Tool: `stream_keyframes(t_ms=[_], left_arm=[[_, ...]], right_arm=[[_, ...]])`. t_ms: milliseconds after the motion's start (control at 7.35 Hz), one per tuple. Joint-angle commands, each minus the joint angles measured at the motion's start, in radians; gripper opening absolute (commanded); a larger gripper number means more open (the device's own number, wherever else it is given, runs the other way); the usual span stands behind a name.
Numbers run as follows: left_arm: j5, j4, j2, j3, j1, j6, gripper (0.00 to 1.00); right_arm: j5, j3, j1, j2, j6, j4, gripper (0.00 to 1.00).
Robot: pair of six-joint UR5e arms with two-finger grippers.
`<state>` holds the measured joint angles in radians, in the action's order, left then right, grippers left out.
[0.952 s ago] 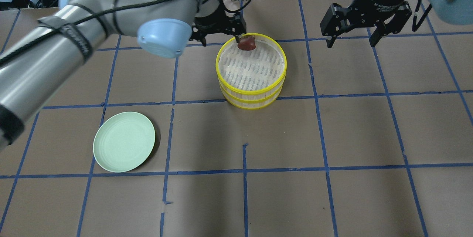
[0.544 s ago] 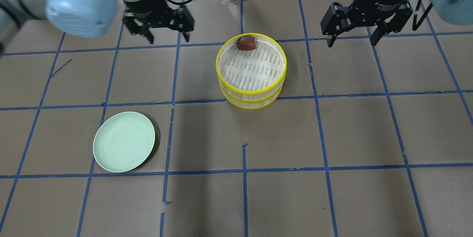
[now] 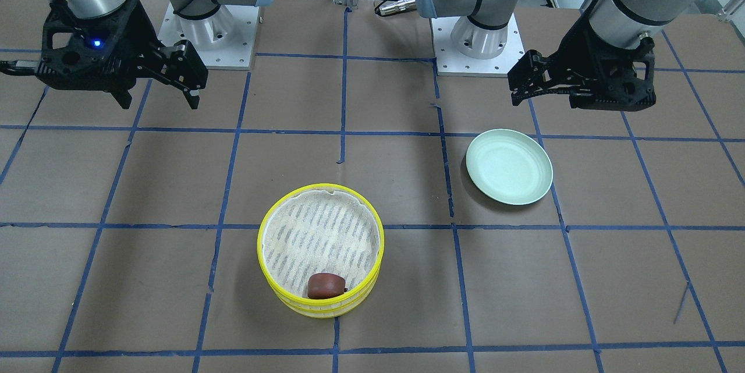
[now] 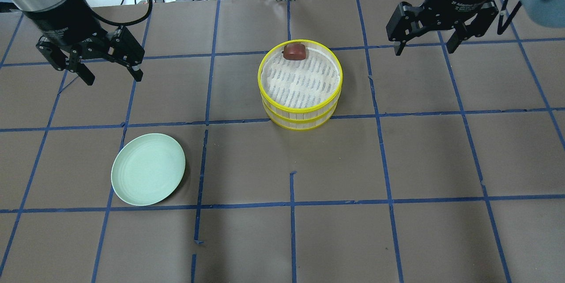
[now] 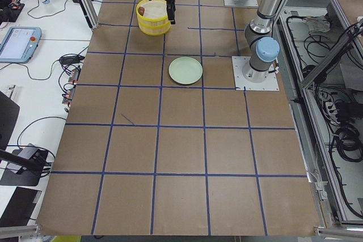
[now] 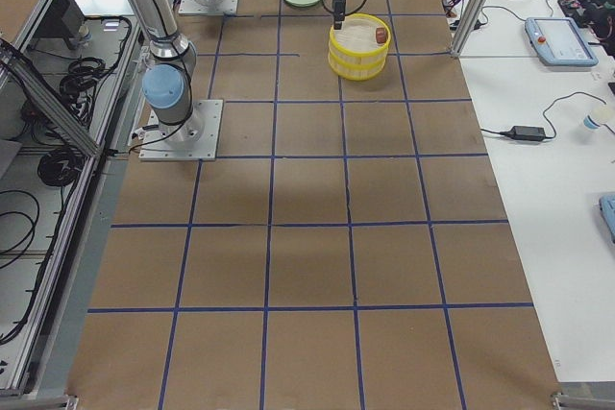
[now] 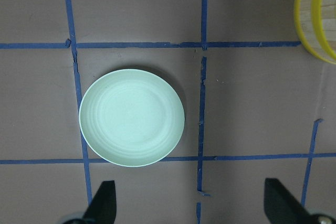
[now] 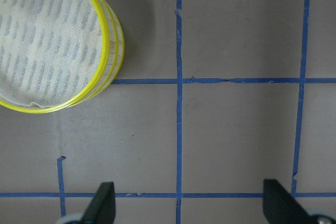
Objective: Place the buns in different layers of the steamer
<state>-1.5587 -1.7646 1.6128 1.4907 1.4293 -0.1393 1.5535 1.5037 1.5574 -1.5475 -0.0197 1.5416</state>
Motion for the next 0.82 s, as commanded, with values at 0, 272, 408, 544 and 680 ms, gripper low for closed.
stream_keyframes(t_ms=[0,272,408,544,680], left_arm=[[-0.011,-0.013,-0.023,0.005,-0.003,-0.006,1.00],[-0.003,-0.009,-0.030,0.005,-0.001,-0.031,1.00],[-0.004,-0.012,-0.031,0.005,-0.009,-0.033,1.00],[-0.004,-0.012,-0.031,0.005,-0.001,-0.033,1.00],[-0.006,-0.012,-0.031,0.006,-0.003,-0.033,1.00]], right_arm=[[-0.006,0.006,0.001,0.000,0.000,-0.011,1.00],[-0.006,0.010,0.001,0.004,-0.005,0.003,1.00],[-0.006,0.007,0.001,0.004,-0.005,0.006,1.00],[-0.006,0.010,0.001,0.004,-0.002,0.003,1.00],[-0.006,0.010,0.000,0.004,-0.002,0.003,1.00]])
